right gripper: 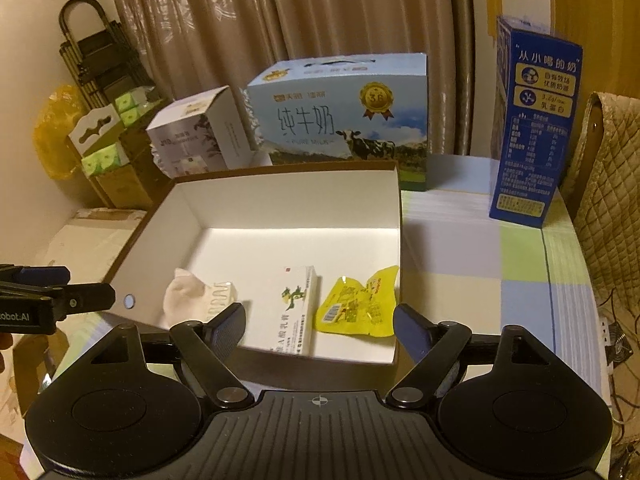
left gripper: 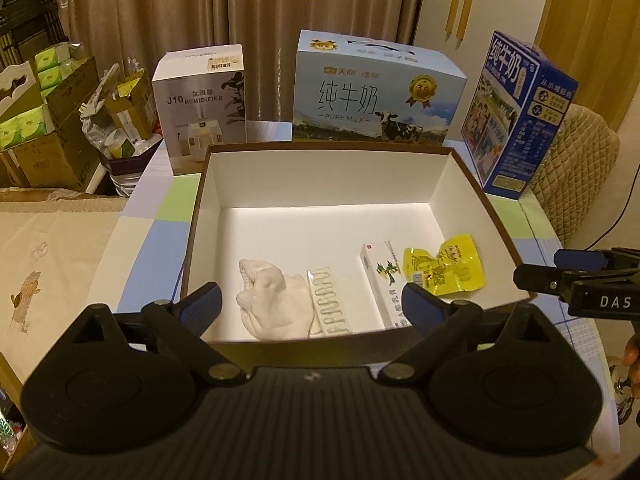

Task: Organize objects
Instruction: 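Open both tools to release the sock and pouch into the box, then withdraw both tools from the box toward the items on the table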

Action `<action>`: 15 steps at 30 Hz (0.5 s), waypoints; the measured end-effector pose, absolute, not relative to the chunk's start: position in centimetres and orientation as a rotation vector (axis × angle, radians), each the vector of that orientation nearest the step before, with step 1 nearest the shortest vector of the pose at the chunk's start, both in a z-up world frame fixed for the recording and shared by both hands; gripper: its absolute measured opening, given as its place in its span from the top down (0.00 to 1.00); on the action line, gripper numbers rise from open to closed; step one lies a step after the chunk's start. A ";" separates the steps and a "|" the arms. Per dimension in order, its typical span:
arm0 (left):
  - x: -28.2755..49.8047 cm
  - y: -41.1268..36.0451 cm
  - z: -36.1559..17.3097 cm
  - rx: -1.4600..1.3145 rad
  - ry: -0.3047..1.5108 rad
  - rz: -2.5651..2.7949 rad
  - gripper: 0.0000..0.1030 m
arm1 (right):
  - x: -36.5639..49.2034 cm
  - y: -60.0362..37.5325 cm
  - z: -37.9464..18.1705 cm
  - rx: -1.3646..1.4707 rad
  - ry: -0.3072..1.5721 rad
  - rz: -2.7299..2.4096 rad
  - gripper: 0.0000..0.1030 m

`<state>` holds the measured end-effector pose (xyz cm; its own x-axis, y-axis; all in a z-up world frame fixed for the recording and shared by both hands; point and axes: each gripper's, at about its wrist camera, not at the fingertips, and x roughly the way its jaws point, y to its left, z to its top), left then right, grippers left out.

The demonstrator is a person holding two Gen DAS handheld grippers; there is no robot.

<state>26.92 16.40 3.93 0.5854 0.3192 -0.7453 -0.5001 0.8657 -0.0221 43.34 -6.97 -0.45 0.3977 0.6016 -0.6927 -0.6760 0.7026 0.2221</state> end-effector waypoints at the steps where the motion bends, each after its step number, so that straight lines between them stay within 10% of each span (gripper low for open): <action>1: 26.6 16.1 4.1 -0.242 0.813 0.483 0.08 | 43.1 -7.2 -0.4 -0.099 0.832 0.813 0.24; 15: 21.8 12.0 4.1 -0.276 0.828 0.475 0.08 | 38.9 -11.6 -0.5 -0.089 0.863 0.822 0.24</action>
<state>21.77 12.00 4.07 0.5804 0.2956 -0.7588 -0.5059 0.8610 -0.0515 38.88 -11.59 -0.46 0.3706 0.6057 -0.7041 -0.6736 0.6972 0.2453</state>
